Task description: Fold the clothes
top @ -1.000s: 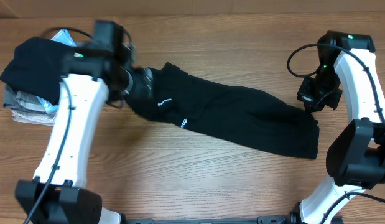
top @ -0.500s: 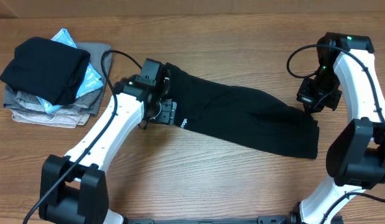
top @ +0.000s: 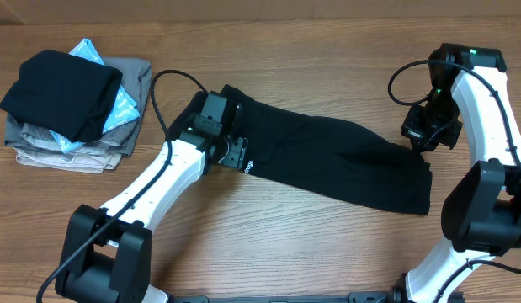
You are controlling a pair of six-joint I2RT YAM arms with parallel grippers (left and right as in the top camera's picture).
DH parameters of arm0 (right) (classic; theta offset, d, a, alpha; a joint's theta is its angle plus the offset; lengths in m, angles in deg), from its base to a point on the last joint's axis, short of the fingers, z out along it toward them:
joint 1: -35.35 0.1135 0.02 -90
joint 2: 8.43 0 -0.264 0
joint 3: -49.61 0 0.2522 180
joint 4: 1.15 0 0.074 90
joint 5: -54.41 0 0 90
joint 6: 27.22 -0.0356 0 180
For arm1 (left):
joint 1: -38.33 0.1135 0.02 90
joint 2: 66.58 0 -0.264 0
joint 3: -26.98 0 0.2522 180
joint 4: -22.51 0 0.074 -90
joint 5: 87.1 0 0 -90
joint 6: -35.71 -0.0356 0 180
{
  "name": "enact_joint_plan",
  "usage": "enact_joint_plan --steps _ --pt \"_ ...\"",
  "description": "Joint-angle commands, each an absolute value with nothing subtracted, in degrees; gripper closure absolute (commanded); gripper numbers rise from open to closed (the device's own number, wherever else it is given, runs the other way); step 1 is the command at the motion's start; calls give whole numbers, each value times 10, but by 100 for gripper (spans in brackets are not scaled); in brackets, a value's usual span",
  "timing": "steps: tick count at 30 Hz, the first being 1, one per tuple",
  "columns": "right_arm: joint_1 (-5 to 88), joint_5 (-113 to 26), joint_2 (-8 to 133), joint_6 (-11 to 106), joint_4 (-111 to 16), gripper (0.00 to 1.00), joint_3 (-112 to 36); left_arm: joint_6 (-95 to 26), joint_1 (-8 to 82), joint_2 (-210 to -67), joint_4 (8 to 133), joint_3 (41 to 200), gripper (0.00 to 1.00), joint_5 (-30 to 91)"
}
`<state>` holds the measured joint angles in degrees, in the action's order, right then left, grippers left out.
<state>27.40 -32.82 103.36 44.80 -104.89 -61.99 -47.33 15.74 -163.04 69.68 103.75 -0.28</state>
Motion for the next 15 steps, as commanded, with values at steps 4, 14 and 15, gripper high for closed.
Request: enact_joint_plan --steps 4,14,15 --pt "274 -331 1017 445 -1046 96 -620 -486 150 -1637 664 1009 32 -52" --pt "273 -331 1017 445 -1044 96 -620 -489 150 -1674 658 1009 74 -93" --pt "273 -331 1017 445 -1044 96 -620 -483 150 -1673 658 1010 87 -101"
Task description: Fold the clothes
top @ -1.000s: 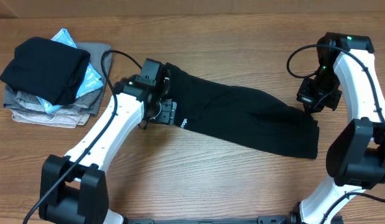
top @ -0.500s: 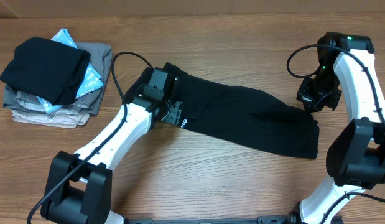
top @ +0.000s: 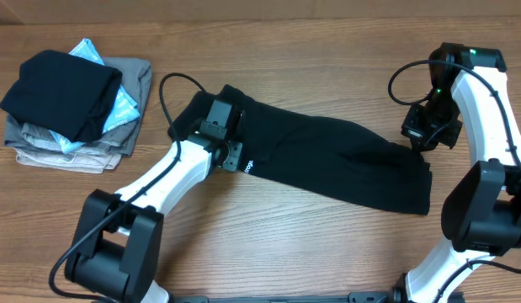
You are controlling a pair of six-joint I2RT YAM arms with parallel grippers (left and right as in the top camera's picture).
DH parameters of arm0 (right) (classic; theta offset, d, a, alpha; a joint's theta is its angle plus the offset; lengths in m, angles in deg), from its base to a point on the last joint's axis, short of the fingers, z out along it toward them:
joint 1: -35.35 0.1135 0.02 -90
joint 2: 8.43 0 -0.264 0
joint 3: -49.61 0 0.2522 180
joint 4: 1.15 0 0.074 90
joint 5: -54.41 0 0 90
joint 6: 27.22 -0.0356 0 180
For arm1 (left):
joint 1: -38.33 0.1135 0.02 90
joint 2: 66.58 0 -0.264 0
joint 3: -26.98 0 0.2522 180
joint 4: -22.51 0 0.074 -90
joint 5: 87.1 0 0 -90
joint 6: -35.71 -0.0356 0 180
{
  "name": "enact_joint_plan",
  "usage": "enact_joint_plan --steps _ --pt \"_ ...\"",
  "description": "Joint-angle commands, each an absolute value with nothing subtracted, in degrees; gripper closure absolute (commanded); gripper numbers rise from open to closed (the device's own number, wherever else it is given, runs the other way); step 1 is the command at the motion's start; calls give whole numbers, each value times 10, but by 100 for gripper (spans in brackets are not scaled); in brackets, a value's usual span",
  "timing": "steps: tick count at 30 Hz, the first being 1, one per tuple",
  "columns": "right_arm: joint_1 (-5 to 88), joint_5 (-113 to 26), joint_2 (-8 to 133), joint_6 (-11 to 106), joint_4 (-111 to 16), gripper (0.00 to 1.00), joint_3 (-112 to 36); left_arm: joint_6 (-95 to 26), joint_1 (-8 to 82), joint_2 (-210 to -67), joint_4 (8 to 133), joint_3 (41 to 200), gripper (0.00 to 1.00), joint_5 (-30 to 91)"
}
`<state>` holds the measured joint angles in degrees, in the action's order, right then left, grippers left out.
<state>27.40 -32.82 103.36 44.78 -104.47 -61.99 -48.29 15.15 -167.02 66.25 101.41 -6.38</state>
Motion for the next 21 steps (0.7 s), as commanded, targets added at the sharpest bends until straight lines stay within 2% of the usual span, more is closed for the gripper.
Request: enact_joint_plan --steps 1,12,21 --pt "273 -331 1017 445 -1046 96 -620 -476 150 -1673 658 1013 95 -110" --pt "273 -331 1017 445 -1071 96 -620 -459 151 -1668 704 1070 96 -133" --pt "273 -332 1017 445 -1067 96 -620 -434 152 -1668 797 1170 96 -142"
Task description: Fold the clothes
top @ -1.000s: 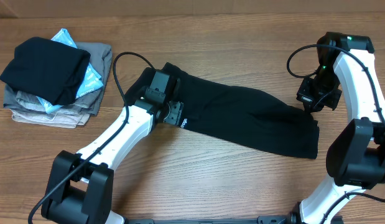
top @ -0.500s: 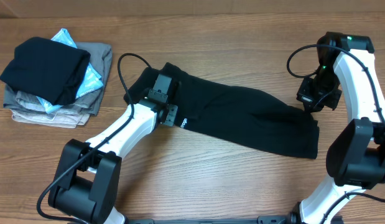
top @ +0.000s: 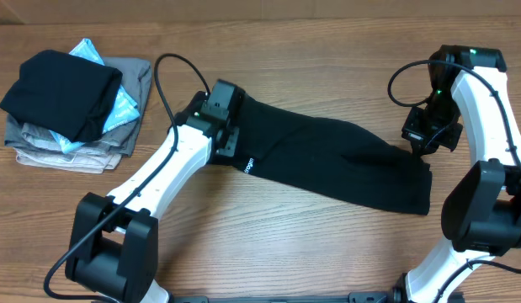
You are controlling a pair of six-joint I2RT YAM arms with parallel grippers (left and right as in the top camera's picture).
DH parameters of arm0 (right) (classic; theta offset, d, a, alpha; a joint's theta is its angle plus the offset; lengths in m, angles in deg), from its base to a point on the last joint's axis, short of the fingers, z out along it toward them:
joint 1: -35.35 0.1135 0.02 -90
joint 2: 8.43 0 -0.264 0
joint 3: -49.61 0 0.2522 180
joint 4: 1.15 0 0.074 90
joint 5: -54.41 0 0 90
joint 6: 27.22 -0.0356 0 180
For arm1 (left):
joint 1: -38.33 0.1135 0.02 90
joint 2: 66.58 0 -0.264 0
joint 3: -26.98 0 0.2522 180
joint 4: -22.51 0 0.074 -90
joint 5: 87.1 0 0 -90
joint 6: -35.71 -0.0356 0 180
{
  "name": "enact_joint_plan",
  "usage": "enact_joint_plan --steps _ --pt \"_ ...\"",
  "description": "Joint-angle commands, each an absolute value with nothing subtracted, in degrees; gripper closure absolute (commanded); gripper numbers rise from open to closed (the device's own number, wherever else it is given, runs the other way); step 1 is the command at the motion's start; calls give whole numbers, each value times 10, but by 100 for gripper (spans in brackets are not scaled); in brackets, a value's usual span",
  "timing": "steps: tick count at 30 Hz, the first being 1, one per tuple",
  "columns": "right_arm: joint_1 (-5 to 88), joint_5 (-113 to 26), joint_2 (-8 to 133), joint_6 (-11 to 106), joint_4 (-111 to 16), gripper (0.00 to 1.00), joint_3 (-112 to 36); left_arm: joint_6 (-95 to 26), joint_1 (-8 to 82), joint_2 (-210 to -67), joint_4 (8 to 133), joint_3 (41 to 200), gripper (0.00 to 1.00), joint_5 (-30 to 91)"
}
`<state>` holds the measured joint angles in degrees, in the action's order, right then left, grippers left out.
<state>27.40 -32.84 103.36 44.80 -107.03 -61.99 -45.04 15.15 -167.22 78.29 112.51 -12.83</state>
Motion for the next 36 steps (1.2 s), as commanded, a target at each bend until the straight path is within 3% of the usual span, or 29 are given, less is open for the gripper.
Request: enact_joint_plan --steps 1,21,36 --pt "273 -332 1017 445 -1066 96 -620 -431 153 -1668 806 1181 96 -142" --pt "272 -398 1017 493 -1087 96 -687 -399 186 -1668 907 1284 96 -136" --pt "272 -315 1017 457 -1108 96 -635 -345 213 -1669 969 1277 96 -125"
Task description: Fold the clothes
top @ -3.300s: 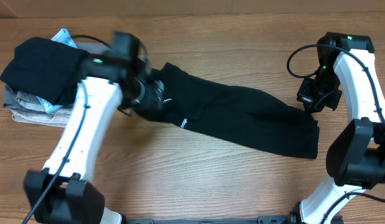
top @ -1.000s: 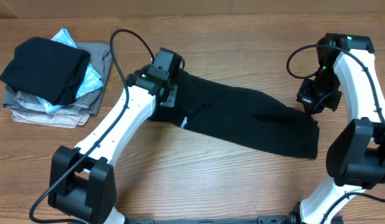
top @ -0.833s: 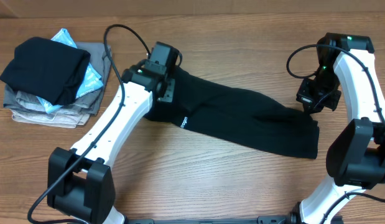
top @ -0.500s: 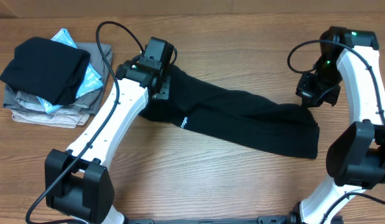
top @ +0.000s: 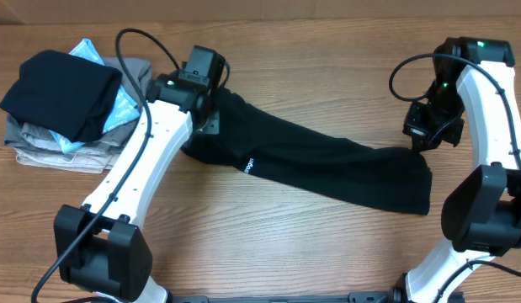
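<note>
A long black garment point(top: 327, 168) lies across the wooden table point(top: 268, 252), running from upper left to lower right, with a small white logo near its left part. My left gripper point(top: 211, 119) sits at the garment's upper left end and looks shut on the cloth there. My right gripper point(top: 416, 143) is down at the garment's upper right corner, apparently shut on that corner. The garment's upper edge runs fairly straight between the two grippers. The fingers of both are mostly hidden under the wrists.
A pile of folded clothes point(top: 71, 105) lies at the far left: a black piece on top, light blue and beige ones beneath. The left arm's cable point(top: 146, 46) loops over the table close to that pile.
My left gripper has moved up and to the left, and the garment's left end has shifted left with it. The cloth's upper edge is now straighter. The right gripper has barely moved.
My left gripper first rested on the garment's left part near the logo, then sat a little higher on the cloth at each moment. Now it is at the upper left end, with the garment drawn out leftward. The right gripper stayed at the right corner throughout.
</note>
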You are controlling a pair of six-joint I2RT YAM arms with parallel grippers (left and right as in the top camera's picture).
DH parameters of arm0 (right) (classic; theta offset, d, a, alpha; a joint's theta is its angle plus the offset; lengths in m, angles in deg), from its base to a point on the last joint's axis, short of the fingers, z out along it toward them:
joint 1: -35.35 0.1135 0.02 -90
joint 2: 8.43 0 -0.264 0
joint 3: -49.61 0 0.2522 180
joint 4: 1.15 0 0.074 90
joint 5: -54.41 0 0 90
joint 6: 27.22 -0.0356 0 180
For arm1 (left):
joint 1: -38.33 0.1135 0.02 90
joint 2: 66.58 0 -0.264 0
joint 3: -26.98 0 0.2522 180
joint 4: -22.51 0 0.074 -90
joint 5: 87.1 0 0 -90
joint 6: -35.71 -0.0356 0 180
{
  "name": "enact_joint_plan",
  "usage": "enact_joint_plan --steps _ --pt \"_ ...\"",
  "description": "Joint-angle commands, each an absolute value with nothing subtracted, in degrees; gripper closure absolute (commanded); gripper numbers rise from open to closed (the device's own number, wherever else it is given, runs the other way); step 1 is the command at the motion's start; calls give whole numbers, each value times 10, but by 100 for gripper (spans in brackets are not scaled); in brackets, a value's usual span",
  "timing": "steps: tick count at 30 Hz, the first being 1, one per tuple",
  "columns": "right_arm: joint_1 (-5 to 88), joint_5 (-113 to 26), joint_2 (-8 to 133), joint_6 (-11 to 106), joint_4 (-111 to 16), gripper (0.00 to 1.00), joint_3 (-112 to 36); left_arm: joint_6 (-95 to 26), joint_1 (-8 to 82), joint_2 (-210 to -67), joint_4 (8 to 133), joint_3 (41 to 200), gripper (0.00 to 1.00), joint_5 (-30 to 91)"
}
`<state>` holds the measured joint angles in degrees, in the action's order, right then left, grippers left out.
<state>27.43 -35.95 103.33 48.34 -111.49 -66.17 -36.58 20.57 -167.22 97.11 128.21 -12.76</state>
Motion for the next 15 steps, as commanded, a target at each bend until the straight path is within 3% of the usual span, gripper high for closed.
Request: enact_joint_plan --steps 1,15 --pt "272 -306 1017 449 -1104 96 -624 -345 214 -1669 969 1274 96 -125" --pt "272 -301 1017 445 -983 96 -420 -328 214 -1669 943 1221 96 -125"
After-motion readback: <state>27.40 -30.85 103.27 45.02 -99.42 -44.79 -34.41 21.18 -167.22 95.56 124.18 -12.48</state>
